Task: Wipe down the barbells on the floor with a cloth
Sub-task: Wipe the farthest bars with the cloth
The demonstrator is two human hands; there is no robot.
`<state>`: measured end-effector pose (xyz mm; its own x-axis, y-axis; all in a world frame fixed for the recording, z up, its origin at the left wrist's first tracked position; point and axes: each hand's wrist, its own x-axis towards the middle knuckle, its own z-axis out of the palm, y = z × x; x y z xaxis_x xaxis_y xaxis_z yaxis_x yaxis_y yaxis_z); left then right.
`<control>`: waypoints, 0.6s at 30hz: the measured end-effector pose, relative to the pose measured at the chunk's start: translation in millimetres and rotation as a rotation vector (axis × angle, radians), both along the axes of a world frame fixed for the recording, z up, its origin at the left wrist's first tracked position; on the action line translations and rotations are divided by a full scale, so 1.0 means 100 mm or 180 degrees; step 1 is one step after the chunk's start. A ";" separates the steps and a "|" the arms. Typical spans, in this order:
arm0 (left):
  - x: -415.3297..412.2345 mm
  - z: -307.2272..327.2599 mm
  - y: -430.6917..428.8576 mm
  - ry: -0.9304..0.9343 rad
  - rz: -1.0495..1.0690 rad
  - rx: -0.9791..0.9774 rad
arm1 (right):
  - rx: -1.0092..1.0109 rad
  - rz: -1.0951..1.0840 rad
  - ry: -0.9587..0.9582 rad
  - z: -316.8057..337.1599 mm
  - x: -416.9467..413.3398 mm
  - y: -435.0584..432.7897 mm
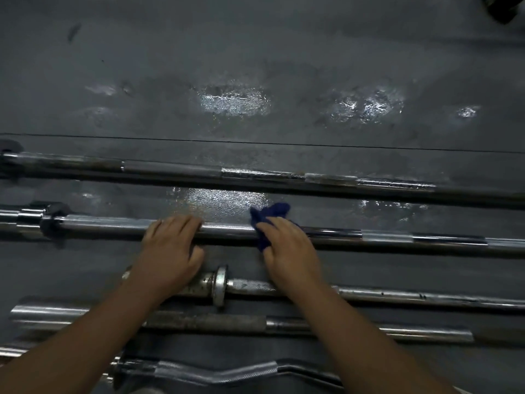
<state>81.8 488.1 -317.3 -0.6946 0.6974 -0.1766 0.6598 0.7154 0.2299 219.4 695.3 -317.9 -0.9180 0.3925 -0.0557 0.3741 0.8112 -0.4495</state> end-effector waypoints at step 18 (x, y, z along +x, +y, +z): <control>1.00 1.23 0.11 0.0282 -0.0441 0.0201 | -0.0291 -0.0757 0.0672 0.97 1.07 0.40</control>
<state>182.1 498.8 -194.0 -0.6018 0.7954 -0.0719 0.7708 0.6020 0.2082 326.1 735.0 -221.3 -0.7964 0.5993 0.0812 0.4389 0.6651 -0.6042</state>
